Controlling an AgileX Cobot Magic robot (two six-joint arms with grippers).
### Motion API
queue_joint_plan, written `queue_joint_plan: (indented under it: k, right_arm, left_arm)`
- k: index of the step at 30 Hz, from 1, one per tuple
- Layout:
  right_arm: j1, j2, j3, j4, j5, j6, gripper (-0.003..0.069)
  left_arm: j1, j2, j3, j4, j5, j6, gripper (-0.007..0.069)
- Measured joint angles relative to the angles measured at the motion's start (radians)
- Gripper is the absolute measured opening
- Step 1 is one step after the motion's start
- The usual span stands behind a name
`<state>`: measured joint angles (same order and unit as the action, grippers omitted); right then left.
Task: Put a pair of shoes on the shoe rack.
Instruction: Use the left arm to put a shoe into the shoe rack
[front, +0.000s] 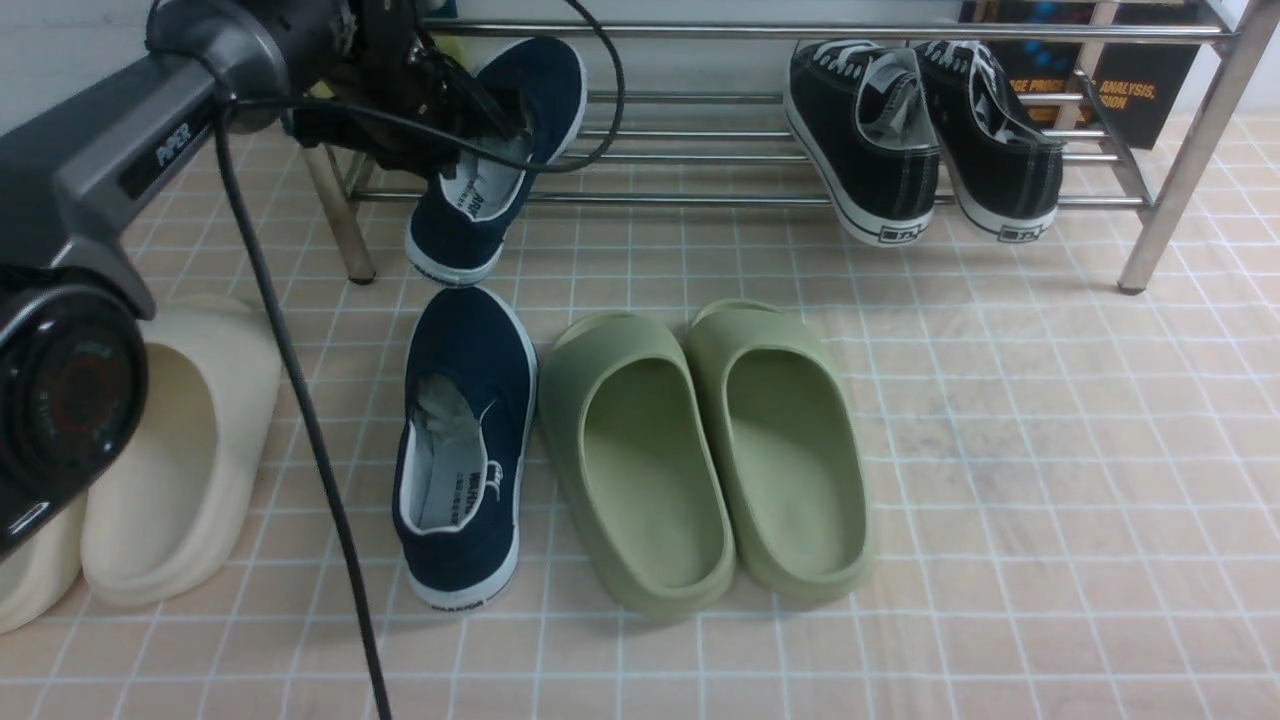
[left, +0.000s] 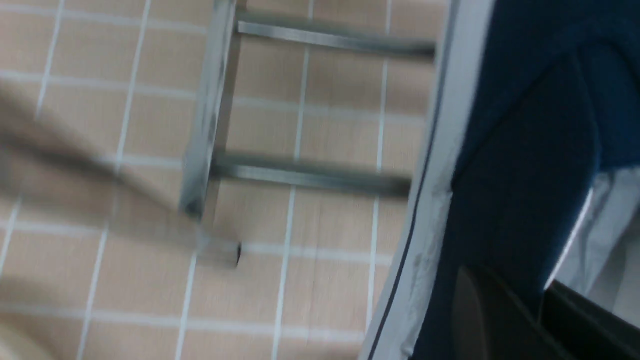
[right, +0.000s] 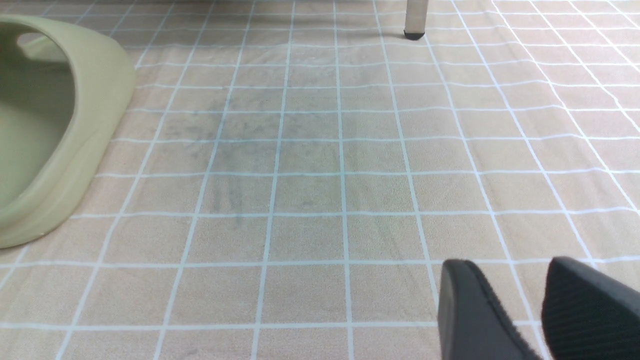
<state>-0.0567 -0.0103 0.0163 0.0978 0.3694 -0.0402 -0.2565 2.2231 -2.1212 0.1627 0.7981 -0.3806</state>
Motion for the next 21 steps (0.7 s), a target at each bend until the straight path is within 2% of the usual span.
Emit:
queue_joint_plan:
  k: [7, 13, 15, 21]
  right_arm:
    - [0.0, 0.0, 0.0, 0.0, 0.0, 0.0, 0.0238]
    - [0.0, 0.0, 0.0, 0.0, 0.0, 0.0, 0.0238]
    - [0.0, 0.0, 0.0, 0.0, 0.0, 0.0, 0.0238]
    - [0.0, 0.0, 0.0, 0.0, 0.0, 0.0, 0.0238]
  left_arm:
    - [0.0, 0.061, -0.067, 0.006, -0.092, -0.025, 0.0047]
    - [0.0, 0.072, -0.068, 0.013, -0.12, -0.09, 0.0081]
    - [0.0, 0.078, -0.07, 0.013, -0.14, -0.115, 0.0118]
    - [0.0, 0.067, -0.072, 0.007, -0.144, -0.149, 0.0309]
